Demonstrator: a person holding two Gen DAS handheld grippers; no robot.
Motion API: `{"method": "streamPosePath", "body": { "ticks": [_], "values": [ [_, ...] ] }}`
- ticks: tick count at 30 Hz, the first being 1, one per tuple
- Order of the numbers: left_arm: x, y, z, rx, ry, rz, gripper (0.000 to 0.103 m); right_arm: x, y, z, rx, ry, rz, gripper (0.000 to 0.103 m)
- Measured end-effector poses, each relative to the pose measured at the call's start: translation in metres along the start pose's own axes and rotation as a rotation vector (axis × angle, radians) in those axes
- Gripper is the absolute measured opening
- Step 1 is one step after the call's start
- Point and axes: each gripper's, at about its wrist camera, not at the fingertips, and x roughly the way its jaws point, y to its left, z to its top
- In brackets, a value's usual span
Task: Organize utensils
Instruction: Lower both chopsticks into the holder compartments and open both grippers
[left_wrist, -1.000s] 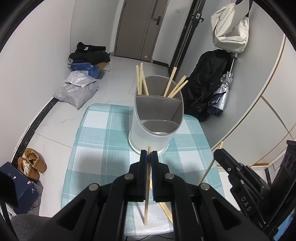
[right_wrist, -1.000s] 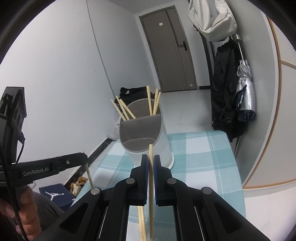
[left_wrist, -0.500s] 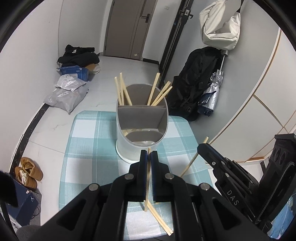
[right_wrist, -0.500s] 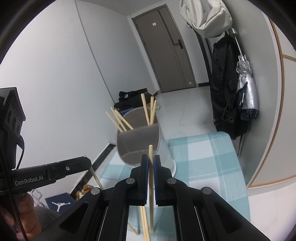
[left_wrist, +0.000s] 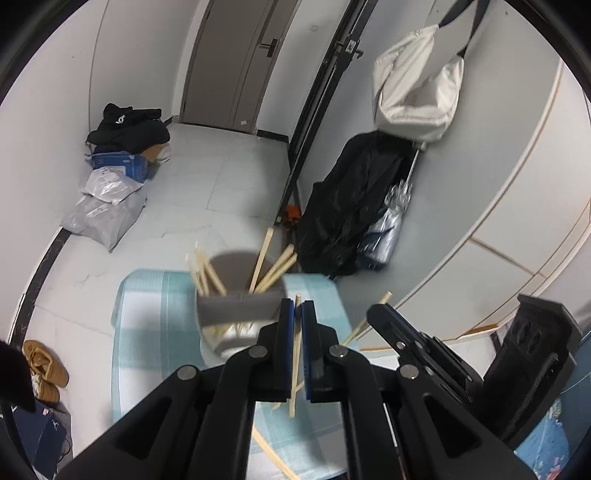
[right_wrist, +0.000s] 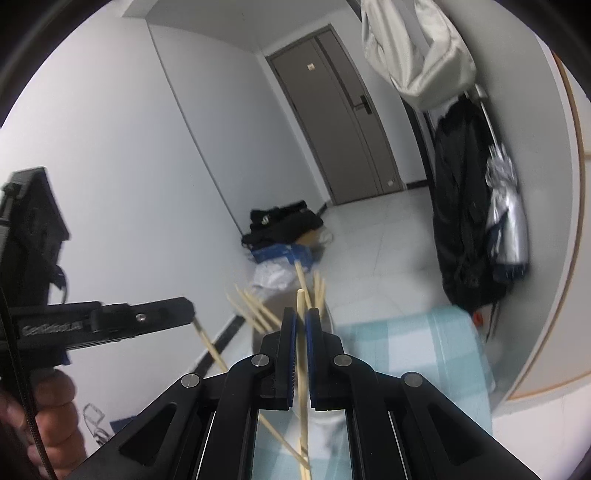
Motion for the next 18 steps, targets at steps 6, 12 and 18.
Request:
{"method": "streamPosePath", "body": {
  "ticks": [6,12,18],
  "values": [
    [-0.013,0.003,0.049,0.010,-0.053,-0.018,0.001,-0.003,0.005,0.051,-0.015,-0.075,-0.002,0.004],
    [-0.021,0.015,0.085,0.046,-0.115,-0.008,0.001,0.011,0.012,0.096,-0.054,-0.142,-0.006,0.005],
    [-0.005,0.033,0.101,0.057,-0.151,0.028,0.001,0.040,0.019,0.112,-0.089,-0.162,-0.009,0.005]
  ]
}}
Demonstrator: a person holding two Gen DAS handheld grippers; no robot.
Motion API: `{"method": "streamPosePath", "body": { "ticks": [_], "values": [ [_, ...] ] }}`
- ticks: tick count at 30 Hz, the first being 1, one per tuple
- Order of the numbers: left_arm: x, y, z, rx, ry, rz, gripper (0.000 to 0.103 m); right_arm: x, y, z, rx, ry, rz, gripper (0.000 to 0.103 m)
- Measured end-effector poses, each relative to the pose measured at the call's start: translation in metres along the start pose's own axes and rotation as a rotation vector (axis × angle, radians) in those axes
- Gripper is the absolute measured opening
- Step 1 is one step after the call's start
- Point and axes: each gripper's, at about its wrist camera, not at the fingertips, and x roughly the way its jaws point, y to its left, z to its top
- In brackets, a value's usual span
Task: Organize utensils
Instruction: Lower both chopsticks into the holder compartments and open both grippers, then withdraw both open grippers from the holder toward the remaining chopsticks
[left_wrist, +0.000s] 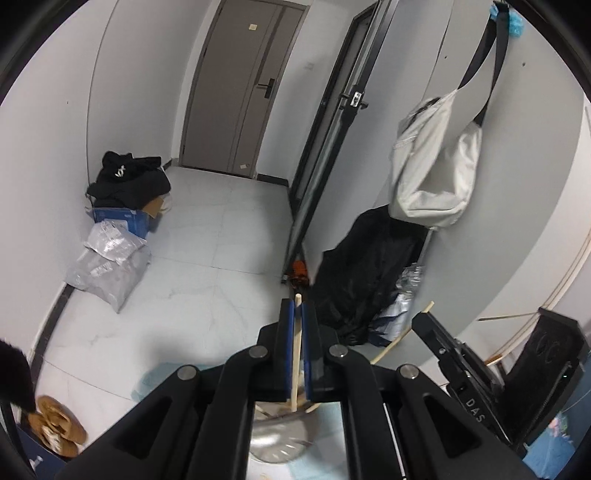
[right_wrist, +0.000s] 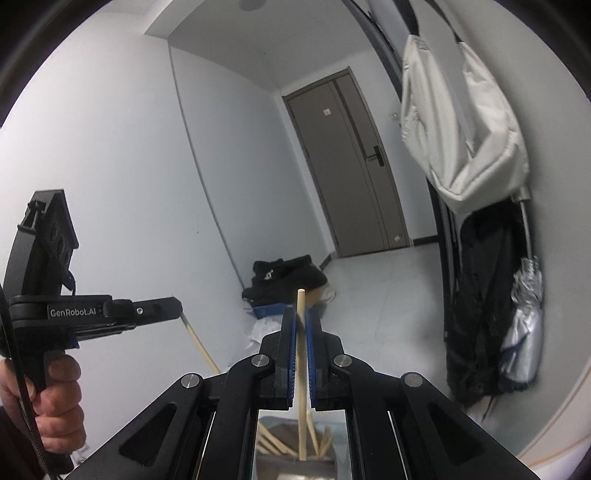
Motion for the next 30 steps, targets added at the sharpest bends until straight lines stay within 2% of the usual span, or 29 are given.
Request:
{"method": "streamPosePath", "body": {
  "ticks": [5,11,16,18,22,23,26,30],
  "values": [
    [0.021,0.008,-0.008,0.049,0.008,0.031,0.001,0.032,-0.005,-0.008,0.019,0.011,0.000,0.005],
    [0.035,0.017,-0.022,0.063,0.044,0.012,0.001,0.050,-0.009,-0.033,-0.001,0.055,-0.005,0.005],
    [0.041,0.024,-0.028,0.041,0.077,-0.008,0.001,0.056,-0.003,-0.054,-0.055,0.109,0.004,0.005],
    [0.039,0.025,-0.031,0.042,0.074,-0.001,0.001,0.059,-0.001,-0.061,-0.072,0.143,0.014,0.008],
    [0.042,0.026,-0.041,0.052,0.126,0.009,0.001,0.059,0.002,-0.071,-0.102,0.211,0.050,0.008],
    [0.044,0.026,-0.043,0.048,0.131,0.016,0.001,0.059,0.002,-0.074,-0.106,0.222,0.049,0.011],
    [0.048,0.025,-0.056,0.046,0.147,0.036,0.001,0.057,-0.003,-0.084,-0.085,0.281,0.059,0.013],
    [0.046,0.027,-0.067,0.007,0.170,0.044,0.002,0.041,-0.009,-0.092,-0.050,0.296,0.041,0.014]
  ]
}}
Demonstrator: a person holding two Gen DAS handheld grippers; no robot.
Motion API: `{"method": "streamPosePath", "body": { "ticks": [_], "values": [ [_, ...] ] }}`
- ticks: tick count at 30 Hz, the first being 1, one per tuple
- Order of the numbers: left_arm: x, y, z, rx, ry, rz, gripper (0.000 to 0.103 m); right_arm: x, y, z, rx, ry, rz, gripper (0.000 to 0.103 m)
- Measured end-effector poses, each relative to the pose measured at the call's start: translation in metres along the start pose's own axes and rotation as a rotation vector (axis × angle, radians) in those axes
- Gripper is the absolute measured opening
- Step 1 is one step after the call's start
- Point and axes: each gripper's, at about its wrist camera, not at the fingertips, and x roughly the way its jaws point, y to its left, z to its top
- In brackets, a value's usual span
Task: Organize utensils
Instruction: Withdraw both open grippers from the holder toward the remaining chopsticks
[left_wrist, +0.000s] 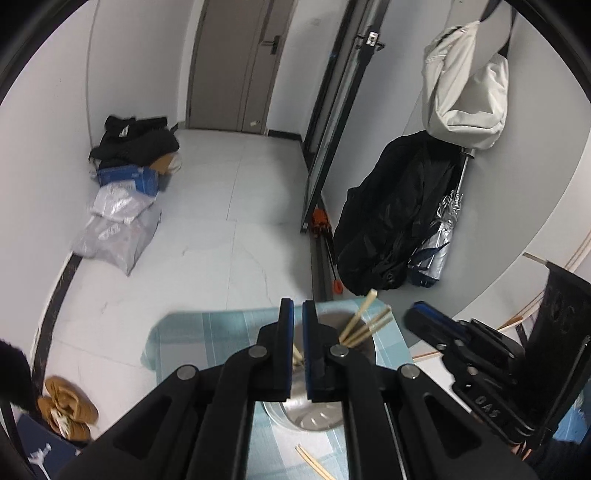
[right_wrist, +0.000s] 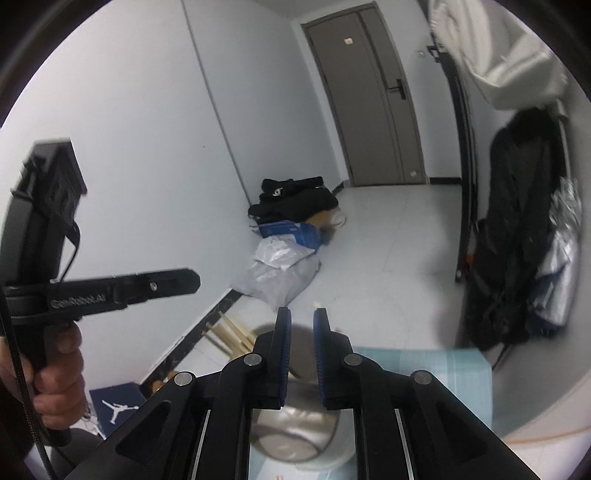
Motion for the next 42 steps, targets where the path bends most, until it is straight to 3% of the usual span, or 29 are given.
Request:
{"method": "streamPosePath", "body": {
  "ticks": [2,6,11,14,22,26,30,35,42],
  "values": [
    [-0.010,0.002,-0.007,-0.031,-0.022,0.012,0.003,-0.011,-0.002,-0.005,0.009,-0.008,-0.014,0.024],
    [-0.030,-0.003,-0.026,-0.004,-0.106,0.120,0.009,-0.040,-0.001,-0.016,-0.022,-0.040,-0.084,0.037],
    [-0.055,-0.016,-0.050,0.016,-0.197,0.185,0.051,-0.070,-0.002,-0.026,0.007,-0.047,-0.078,0.052],
    [-0.069,-0.032,-0.063,0.047,-0.256,0.285,0.055,-0.091,0.006,-0.034,0.010,-0.064,-0.080,0.064],
    [-0.091,-0.045,-0.090,0.047,-0.352,0.304,0.079,-0.139,0.024,-0.053,0.057,-0.037,-0.115,0.071],
    [-0.098,-0.045,-0.101,0.039,-0.389,0.281,0.086,-0.171,0.019,-0.059,0.205,0.056,-0.101,0.071],
    [-0.098,-0.039,-0.108,0.020,-0.403,0.258,0.089,-0.203,0.033,-0.063,0.240,0.116,-0.105,0.074],
    [-0.092,-0.023,-0.119,-0.024,-0.400,0.245,0.092,-0.226,0.060,-0.082,0.324,0.147,-0.031,0.090],
    [-0.072,0.001,-0.146,-0.090,-0.353,0.270,0.092,-0.165,0.075,-0.114,0.079,0.102,-0.154,0.093]
  ]
}}
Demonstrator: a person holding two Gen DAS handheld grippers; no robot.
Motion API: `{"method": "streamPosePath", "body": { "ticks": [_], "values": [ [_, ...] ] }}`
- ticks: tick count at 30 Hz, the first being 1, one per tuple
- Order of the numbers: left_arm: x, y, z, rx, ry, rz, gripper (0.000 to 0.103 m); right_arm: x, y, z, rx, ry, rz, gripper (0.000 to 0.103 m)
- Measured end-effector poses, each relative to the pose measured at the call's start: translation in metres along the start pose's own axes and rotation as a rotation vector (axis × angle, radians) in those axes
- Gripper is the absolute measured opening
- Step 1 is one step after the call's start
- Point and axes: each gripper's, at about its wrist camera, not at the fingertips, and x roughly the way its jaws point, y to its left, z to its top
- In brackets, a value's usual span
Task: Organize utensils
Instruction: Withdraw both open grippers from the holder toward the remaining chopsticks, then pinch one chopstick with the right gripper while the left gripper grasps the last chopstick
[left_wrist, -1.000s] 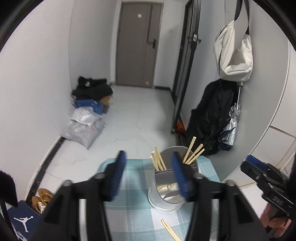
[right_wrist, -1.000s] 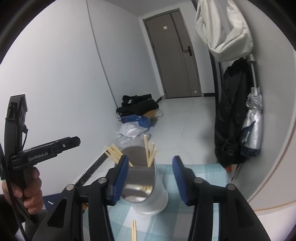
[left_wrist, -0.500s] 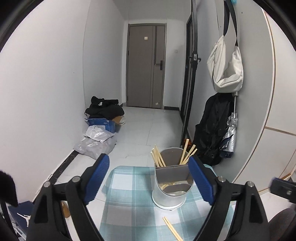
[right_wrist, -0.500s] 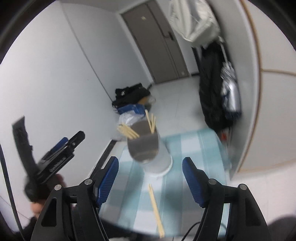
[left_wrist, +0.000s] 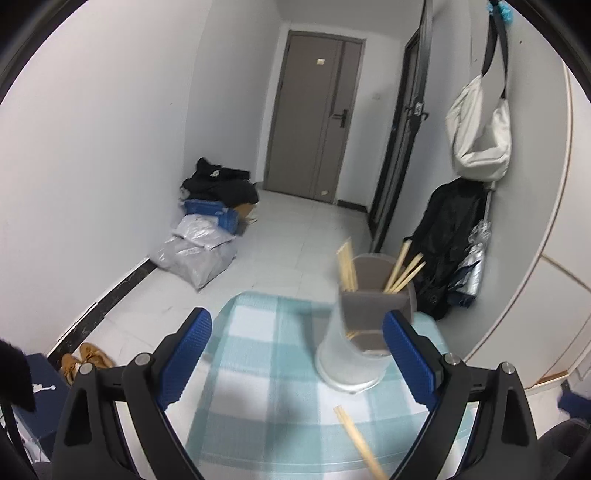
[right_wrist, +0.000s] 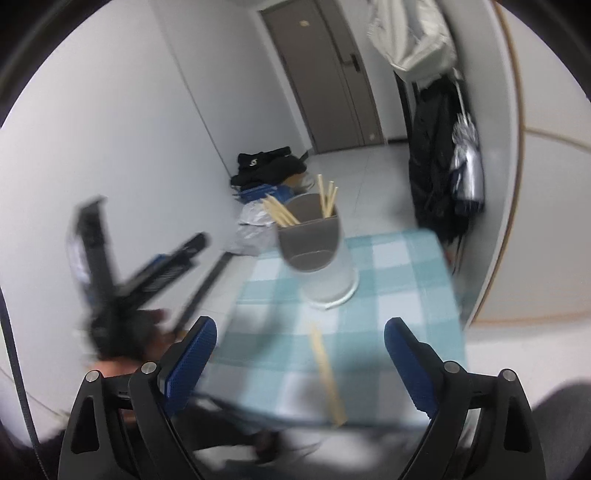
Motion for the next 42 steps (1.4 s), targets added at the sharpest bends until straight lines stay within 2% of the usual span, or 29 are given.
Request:
{"method": "streamPosePath", "body": {
  "ticks": [2,4,8,13,15,17,21,25,33,34,39,42],
  "values": [
    [0.008,0.005,-0.008,0.041,0.004,0.037,0.094,0.037,-0.006,-0.008,-0.041,0.017,-0.059,0.093],
    [0.021,0.011,-0.012,0.076,0.045,0.113,0.094,0.070,-0.011,-0.017,-0.073,0.055,-0.066,0.093],
    [0.021,0.031,-0.009,-0.020,0.060,0.110,0.094,0.135,-0.012,-0.034,-0.174,0.148,-0.080,0.091],
    [0.025,0.046,-0.008,-0.098,0.105,0.117,0.094,0.191,0.005,-0.049,-0.325,0.250,-0.113,0.089],
    [0.027,0.048,-0.009,-0.102,0.109,0.122,0.094,0.209,0.007,-0.048,-0.349,0.288,-0.114,0.084],
    [0.030,0.049,-0.009,-0.112,0.139,0.124,0.094,0.223,0.007,-0.048,-0.376,0.327,-0.124,0.075],
    [0.029,0.056,-0.011,-0.160,0.166,0.101,0.094,0.241,0.002,-0.046,-0.381,0.382,-0.125,0.069],
    [0.031,0.061,-0.011,-0.197,0.173,0.117,0.094,0.252,0.001,-0.050,-0.411,0.433,-0.117,0.058],
    [0.039,0.063,-0.012,-0.207,0.187,0.125,0.094,0.257,0.007,-0.046,-0.437,0.455,-0.098,0.057],
    [0.040,0.063,-0.012,-0.206,0.190,0.130,0.094,0.260,0.008,-0.047,-0.444,0.461,-0.103,0.051],
    [0.043,0.065,-0.015,-0.203,0.205,0.147,0.094,0.265,0.013,-0.044,-0.436,0.447,-0.107,0.038],
    [0.046,0.066,-0.020,-0.174,0.219,0.178,0.094,0.267,0.015,-0.043,-0.420,0.437,-0.081,0.023]
  ]
}}
